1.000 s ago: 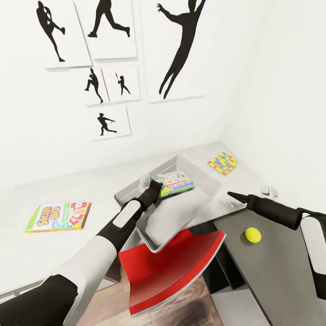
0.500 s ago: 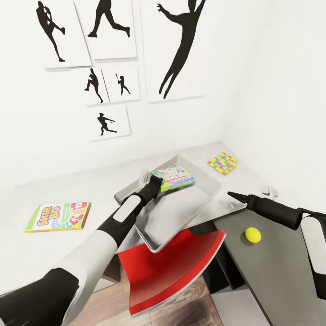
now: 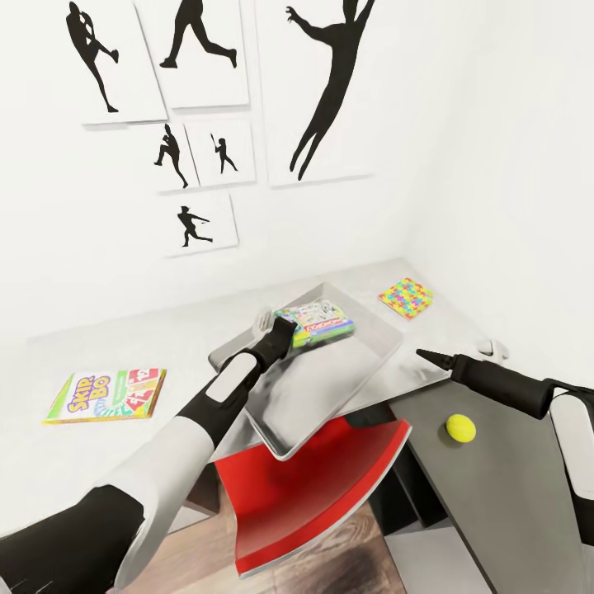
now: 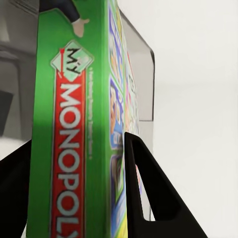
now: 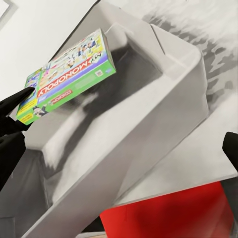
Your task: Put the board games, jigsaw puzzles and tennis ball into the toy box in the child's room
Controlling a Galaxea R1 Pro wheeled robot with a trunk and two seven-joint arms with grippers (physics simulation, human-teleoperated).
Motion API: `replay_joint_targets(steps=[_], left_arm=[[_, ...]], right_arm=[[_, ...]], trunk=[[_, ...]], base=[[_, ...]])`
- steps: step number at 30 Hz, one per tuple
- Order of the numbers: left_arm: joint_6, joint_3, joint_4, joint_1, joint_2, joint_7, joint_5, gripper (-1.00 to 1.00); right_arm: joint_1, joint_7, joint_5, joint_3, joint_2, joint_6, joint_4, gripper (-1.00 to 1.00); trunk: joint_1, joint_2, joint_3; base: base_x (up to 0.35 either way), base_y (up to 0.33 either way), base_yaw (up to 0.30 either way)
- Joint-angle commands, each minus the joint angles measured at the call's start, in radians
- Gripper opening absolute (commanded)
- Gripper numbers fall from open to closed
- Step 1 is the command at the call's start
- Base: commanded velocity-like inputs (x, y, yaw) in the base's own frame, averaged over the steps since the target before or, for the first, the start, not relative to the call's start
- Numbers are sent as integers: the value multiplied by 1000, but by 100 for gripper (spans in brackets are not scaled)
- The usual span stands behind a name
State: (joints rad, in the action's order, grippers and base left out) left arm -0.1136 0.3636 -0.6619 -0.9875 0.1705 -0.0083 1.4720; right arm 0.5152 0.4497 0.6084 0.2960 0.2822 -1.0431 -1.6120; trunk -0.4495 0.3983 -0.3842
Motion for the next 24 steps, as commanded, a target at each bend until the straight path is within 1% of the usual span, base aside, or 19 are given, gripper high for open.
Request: replay_joint_targets(steps=[1,13,24], left_arm=[[-1,1,0,-1,0,-1,9,-100],[-1,1,1,-7,0,0,8,-100],[-1,1,1,-11,0,1,8,-100]], right_arm=[[1,10,-9,1,0,-4,0,100],[1,11,-7,2,1,-4,0,100],[1,11,-7,2,2,-4,0,100]], trunk=[[-1,2,-2],[-1,2,-4],[-1,2,-16]], base=[[0,0,0],[0,0,0],[0,0,0]])
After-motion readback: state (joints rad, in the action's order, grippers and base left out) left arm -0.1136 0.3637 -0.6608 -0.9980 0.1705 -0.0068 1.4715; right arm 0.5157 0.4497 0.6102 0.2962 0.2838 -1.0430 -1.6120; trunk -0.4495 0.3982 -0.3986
